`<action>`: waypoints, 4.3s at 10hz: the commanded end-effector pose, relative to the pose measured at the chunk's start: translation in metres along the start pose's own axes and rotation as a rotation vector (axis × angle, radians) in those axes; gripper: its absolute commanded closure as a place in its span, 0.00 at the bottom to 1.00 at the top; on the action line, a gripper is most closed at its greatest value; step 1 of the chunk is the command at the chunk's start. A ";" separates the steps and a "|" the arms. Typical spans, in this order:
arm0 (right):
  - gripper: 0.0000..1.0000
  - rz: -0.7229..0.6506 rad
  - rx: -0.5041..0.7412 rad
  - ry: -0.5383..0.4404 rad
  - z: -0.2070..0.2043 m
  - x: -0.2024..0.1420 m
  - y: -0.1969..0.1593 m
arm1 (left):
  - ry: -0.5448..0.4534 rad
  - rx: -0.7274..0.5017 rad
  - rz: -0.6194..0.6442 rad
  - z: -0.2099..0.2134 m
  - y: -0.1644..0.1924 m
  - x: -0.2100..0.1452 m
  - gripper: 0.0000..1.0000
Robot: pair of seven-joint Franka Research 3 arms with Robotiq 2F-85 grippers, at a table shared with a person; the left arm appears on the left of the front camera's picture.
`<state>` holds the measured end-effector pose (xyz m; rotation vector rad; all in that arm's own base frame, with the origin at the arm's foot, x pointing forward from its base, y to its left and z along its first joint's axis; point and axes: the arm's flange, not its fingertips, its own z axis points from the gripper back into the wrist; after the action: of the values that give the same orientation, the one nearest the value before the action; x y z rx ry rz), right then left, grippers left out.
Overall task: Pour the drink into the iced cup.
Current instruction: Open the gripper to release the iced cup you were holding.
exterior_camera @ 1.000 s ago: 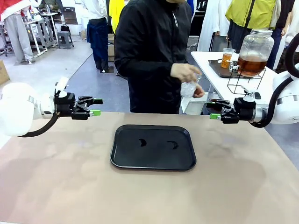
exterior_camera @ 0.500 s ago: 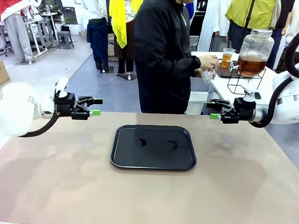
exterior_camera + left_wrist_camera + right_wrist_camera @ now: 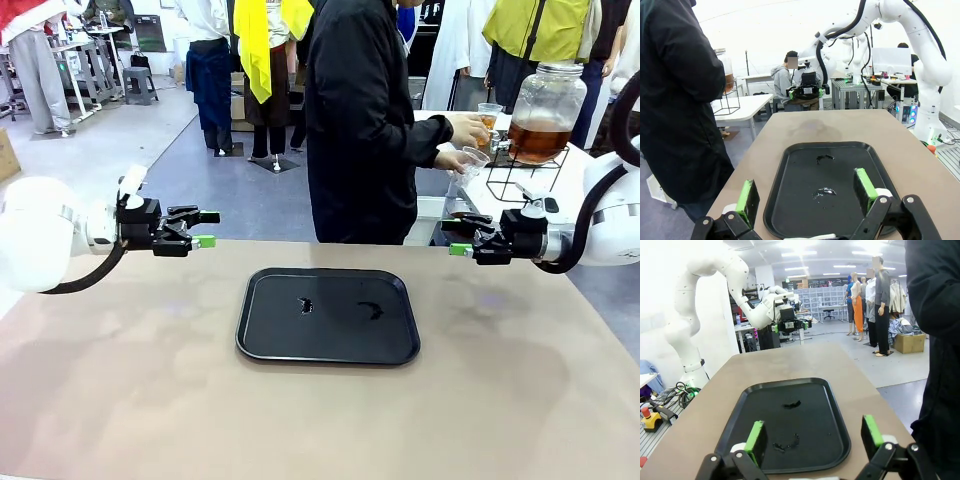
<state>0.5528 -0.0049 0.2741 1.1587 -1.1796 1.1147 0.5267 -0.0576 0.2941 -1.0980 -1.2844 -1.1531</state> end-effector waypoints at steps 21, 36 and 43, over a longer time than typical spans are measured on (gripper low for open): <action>0.00 0.003 0.004 0.000 -0.002 0.004 0.000 | -0.003 0.000 0.005 -0.001 0.001 0.003 0.00; 0.00 0.003 0.004 0.000 -0.002 0.004 0.000 | -0.003 0.000 0.005 -0.001 0.001 0.003 0.00; 0.00 0.003 0.004 0.000 -0.002 0.004 0.000 | -0.003 0.000 0.005 -0.001 0.001 0.003 0.00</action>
<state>0.5528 -0.0049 0.2741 1.1587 -1.1796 1.1147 0.5267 -0.0576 0.2941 -1.0980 -1.2844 -1.1531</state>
